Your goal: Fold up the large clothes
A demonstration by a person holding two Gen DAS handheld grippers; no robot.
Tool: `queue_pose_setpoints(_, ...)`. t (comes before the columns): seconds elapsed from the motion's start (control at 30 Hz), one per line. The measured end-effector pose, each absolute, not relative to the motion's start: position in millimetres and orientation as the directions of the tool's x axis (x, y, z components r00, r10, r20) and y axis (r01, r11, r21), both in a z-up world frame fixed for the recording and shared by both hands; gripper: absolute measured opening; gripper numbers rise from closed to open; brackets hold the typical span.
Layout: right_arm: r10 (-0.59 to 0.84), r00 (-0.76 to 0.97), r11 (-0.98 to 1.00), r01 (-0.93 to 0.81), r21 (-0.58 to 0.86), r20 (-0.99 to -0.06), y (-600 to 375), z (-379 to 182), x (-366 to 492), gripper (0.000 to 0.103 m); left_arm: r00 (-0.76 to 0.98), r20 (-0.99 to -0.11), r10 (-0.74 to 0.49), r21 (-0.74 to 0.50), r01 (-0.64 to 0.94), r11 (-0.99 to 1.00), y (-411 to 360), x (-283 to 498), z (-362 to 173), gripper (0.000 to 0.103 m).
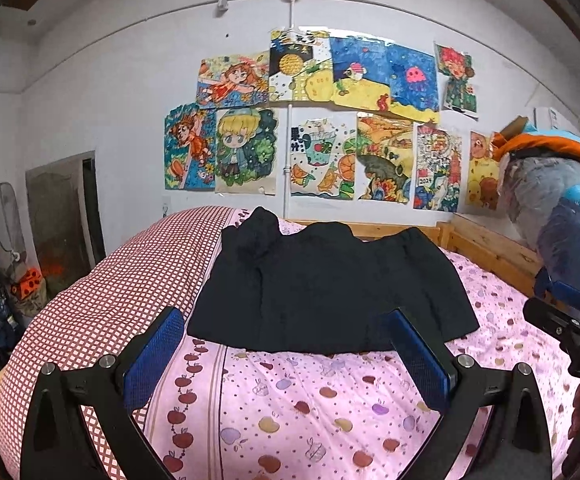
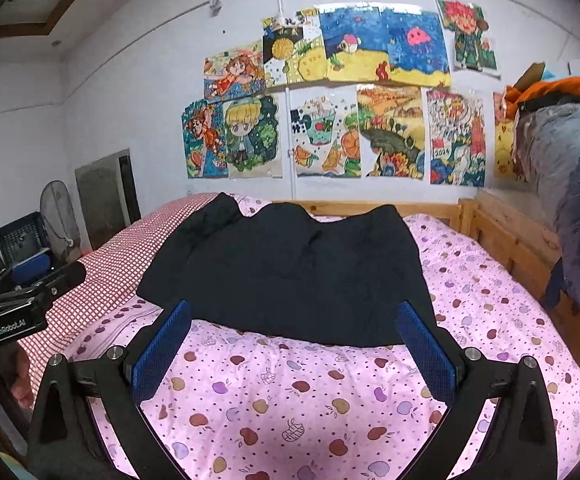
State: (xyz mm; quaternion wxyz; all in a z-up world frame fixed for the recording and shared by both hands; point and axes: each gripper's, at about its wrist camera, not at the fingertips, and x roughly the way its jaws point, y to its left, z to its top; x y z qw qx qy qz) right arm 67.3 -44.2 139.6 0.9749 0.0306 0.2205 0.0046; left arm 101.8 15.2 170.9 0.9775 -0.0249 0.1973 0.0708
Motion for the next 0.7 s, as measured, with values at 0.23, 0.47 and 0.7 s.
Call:
queue_pose_setpoints(0.23,-0.009,0.916,0.998,0.036,0.060,-0.401,-31,113,51,0.101,0.908,-0.395,0.140,-0.020,-0.161,0.987,20,87,134,0.103)
queue_pose_setpoints(0.47,-0.048,0.919,0.999,0.050,-0.005,-0.392,-26,90,39,0.101,0.910,-0.396,0.123,-0.022,-0.143,0.989,25,79,108,0.103)
queue_pose_setpoints(0.7,-0.055,0.911,0.998,0.068,0.018,-0.409,-27,81,34,0.101,0.920,-0.376,0.111,0.015,-0.114,0.993,16,72,107,0.103)
